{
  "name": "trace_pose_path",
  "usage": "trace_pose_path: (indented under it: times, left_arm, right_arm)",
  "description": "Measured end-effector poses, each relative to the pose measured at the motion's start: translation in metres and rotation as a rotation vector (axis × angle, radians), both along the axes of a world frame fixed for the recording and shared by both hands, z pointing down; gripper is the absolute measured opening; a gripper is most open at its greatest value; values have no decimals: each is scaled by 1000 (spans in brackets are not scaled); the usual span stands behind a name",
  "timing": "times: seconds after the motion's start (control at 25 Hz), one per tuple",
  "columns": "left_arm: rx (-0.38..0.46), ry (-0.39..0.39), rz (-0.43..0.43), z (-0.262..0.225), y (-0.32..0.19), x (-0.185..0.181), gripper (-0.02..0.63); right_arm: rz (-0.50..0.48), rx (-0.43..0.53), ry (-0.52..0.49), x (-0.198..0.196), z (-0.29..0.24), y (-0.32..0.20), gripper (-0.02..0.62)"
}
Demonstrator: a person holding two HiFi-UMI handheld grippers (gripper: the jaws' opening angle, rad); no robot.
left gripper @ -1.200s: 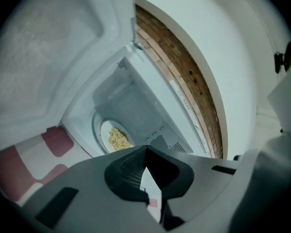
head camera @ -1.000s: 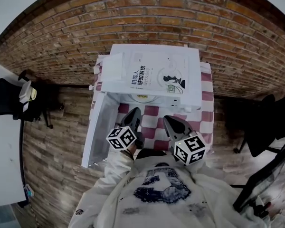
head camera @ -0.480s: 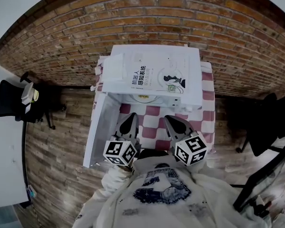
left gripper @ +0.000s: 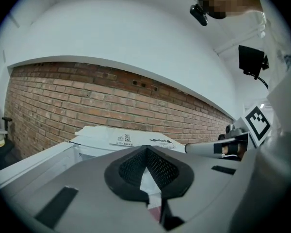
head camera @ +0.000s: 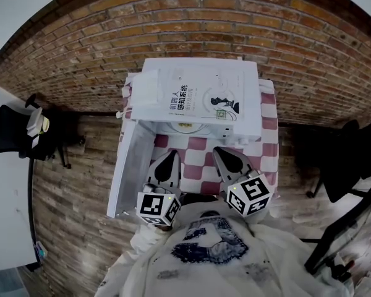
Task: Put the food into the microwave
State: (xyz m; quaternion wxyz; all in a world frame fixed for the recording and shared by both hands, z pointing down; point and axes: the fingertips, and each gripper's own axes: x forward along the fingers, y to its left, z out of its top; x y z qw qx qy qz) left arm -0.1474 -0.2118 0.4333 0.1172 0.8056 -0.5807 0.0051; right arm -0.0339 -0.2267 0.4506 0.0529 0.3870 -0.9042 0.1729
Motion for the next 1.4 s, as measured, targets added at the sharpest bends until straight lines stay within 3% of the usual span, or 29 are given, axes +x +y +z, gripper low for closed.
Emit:
trace_pose_path:
  times: [0.28,1.4]
  left_arm:
    - [6,-51,-5,4,-2,3,8]
    - [-2,-49,-19,8,2,-3,8]
  right_arm:
    - [-2,2,10,-1,2,-1,12]
    - [-22,-10,29,-13,9,5,12]
